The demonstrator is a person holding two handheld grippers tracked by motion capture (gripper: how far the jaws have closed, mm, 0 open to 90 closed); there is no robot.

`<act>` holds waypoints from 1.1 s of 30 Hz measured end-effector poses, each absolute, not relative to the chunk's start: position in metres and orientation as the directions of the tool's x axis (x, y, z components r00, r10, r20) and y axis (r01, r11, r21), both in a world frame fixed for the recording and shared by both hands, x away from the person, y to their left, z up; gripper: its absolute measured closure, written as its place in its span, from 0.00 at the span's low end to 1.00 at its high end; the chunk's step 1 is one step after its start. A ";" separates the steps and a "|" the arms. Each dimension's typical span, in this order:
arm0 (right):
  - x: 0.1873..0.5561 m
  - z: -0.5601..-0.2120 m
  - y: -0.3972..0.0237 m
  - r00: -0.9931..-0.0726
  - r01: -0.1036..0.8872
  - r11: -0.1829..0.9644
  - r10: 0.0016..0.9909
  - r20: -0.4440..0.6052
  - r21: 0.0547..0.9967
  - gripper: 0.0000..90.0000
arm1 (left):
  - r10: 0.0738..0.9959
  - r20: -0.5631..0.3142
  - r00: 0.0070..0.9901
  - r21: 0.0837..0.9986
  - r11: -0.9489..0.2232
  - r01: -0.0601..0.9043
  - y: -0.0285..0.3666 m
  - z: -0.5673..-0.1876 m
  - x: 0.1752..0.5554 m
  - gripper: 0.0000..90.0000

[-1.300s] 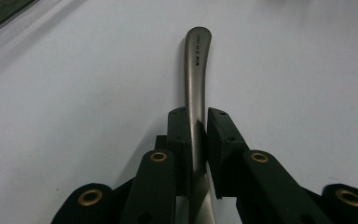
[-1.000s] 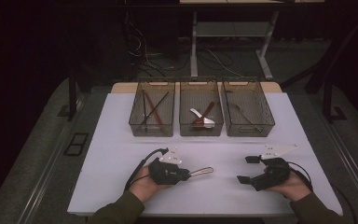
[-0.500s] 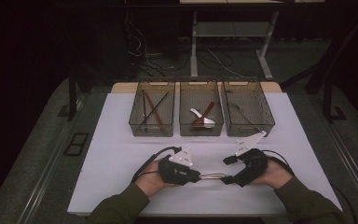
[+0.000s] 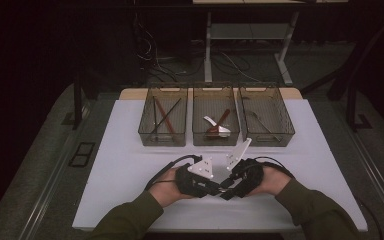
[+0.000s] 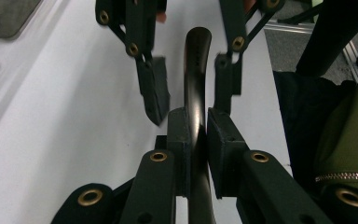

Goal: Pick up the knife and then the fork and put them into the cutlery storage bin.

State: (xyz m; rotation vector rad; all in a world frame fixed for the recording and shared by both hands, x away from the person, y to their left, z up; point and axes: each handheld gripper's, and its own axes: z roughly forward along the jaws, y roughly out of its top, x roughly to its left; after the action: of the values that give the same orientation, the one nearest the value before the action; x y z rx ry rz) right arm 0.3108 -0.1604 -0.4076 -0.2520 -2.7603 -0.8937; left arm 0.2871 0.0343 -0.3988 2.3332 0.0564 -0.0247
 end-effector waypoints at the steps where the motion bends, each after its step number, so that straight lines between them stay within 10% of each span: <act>1: 0.310 -0.408 -0.159 -0.959 0.225 0.807 0.085 0.270 0.546 0.77 | 0.039 -0.041 0.998 0.723 -0.688 0.056 0.034 -0.399 0.286 0.88; 6: 0.307 -0.410 -0.154 -0.974 0.155 0.832 0.038 0.224 0.532 0.92 | 0.041 -0.077 0.996 0.767 -0.636 0.086 0.040 -0.395 0.288 1.00; 25: 0.314 -0.417 -0.159 -0.990 0.124 0.837 0.064 0.129 0.533 0.92 | 0.142 -0.107 0.984 0.790 -0.589 0.171 0.059 -0.406 0.292 0.99; 33: 0.318 -0.418 -0.169 -0.985 0.169 0.829 0.123 0.121 0.534 0.92 | 0.237 -0.136 0.962 0.802 -0.544 0.247 0.078 -0.410 0.291 0.80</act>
State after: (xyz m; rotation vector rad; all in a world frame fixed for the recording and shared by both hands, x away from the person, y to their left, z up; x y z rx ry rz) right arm 0.3181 -0.1689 -0.4183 -0.2344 -2.9254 -0.8653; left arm 0.2909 0.0779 -0.4105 2.1654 0.3394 -0.0138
